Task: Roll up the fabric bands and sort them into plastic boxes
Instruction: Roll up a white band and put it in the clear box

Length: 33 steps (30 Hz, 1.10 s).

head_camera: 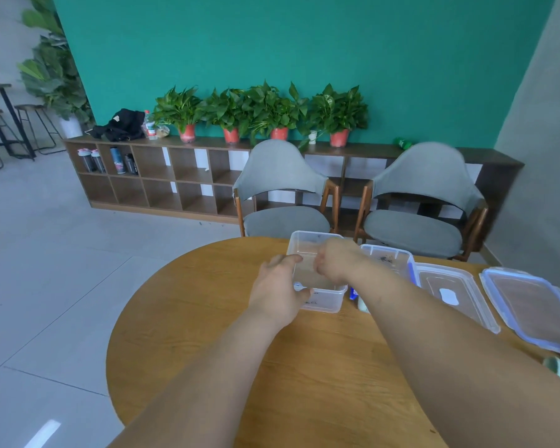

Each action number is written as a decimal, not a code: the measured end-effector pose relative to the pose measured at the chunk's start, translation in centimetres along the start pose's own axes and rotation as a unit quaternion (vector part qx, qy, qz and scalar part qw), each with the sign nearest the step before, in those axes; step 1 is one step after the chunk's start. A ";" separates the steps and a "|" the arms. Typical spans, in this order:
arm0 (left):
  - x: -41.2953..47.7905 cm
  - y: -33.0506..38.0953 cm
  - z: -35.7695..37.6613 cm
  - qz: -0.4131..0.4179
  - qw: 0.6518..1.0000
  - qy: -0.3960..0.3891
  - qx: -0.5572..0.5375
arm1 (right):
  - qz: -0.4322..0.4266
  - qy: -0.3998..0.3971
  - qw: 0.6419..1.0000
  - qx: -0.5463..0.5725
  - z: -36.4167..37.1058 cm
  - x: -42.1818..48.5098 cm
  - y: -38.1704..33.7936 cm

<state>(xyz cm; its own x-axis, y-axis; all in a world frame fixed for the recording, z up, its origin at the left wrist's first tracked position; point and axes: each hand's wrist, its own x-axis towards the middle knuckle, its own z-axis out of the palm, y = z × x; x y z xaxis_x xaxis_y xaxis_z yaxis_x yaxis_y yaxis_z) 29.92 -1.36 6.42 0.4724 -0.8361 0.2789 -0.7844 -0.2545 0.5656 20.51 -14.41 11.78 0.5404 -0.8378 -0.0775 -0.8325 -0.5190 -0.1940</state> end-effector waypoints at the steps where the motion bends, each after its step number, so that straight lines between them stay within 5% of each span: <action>1: -0.4 0.7 -0.1 0.016 1.000 0.000 0.013 | -0.005 0.007 1.000 -0.014 -0.3 -0.7 0.5; 15: -7.4 11.0 4.4 0.137 0.987 -0.073 0.041 | -0.004 0.023 0.991 -0.131 0.0 -14.6 12.8; 33: -14.9 21.4 14.9 0.240 0.947 -0.215 0.007 | 0.218 0.134 0.956 0.144 2.8 -26.9 31.1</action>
<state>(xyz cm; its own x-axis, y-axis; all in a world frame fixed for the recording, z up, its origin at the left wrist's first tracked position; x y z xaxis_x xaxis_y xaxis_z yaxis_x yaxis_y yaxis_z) 0.05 -1.58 2.79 -0.1445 -0.9769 0.1573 -0.8743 0.2005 0.4420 -19.59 -7.57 5.05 0.0659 -0.9973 0.0328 -0.8821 -0.0736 -0.4654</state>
